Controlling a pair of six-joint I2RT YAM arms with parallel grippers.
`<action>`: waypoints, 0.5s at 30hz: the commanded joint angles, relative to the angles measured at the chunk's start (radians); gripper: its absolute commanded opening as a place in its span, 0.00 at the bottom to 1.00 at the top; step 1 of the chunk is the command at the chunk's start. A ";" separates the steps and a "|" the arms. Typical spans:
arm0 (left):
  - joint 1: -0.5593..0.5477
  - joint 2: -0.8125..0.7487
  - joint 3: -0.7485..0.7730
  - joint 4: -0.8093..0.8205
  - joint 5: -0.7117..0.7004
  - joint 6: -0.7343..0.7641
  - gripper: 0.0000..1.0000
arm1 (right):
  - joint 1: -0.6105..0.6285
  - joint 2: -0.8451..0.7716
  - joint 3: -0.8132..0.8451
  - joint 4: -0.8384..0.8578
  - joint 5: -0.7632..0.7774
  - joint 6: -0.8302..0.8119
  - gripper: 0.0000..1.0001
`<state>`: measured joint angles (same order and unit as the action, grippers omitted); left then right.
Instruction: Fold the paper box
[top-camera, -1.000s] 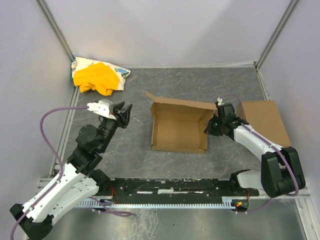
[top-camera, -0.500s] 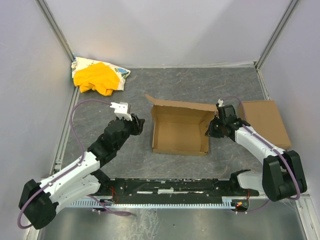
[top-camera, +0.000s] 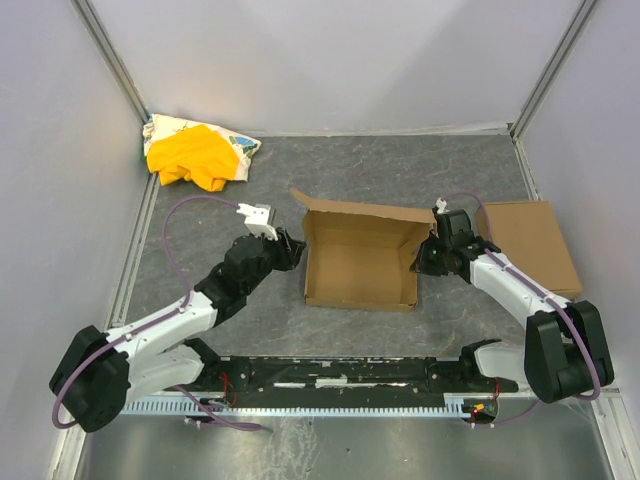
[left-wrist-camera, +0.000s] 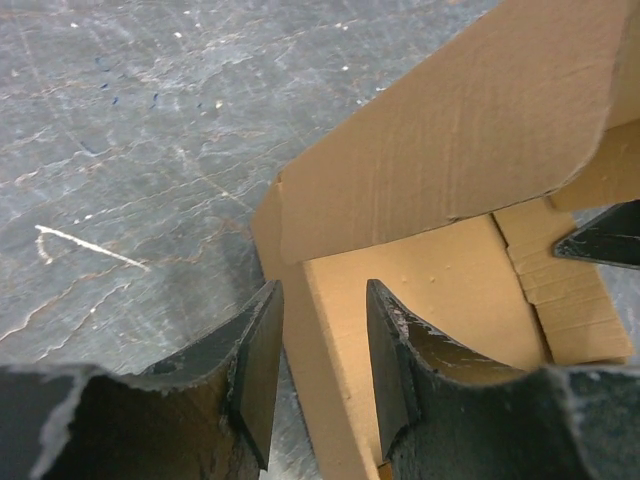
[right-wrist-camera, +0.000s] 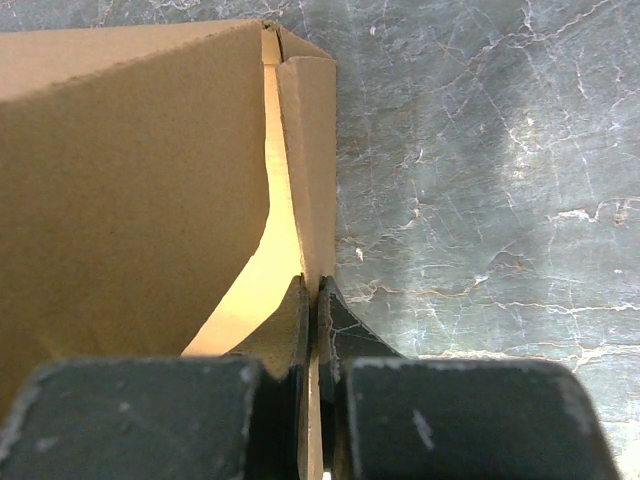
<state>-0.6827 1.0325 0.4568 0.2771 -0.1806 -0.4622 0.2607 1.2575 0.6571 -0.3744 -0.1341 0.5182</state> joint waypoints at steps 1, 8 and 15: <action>-0.006 0.020 0.025 0.128 0.065 -0.047 0.46 | 0.002 -0.011 0.003 -0.009 -0.021 -0.003 0.02; -0.008 0.046 0.040 0.178 0.114 -0.044 0.46 | 0.005 0.012 0.022 -0.015 -0.021 -0.015 0.02; -0.008 0.008 0.102 0.017 0.120 0.049 0.47 | 0.006 0.038 0.057 -0.032 -0.009 -0.024 0.02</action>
<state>-0.6861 1.0870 0.5041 0.3401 -0.0765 -0.4713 0.2619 1.2797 0.6769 -0.3832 -0.1349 0.5049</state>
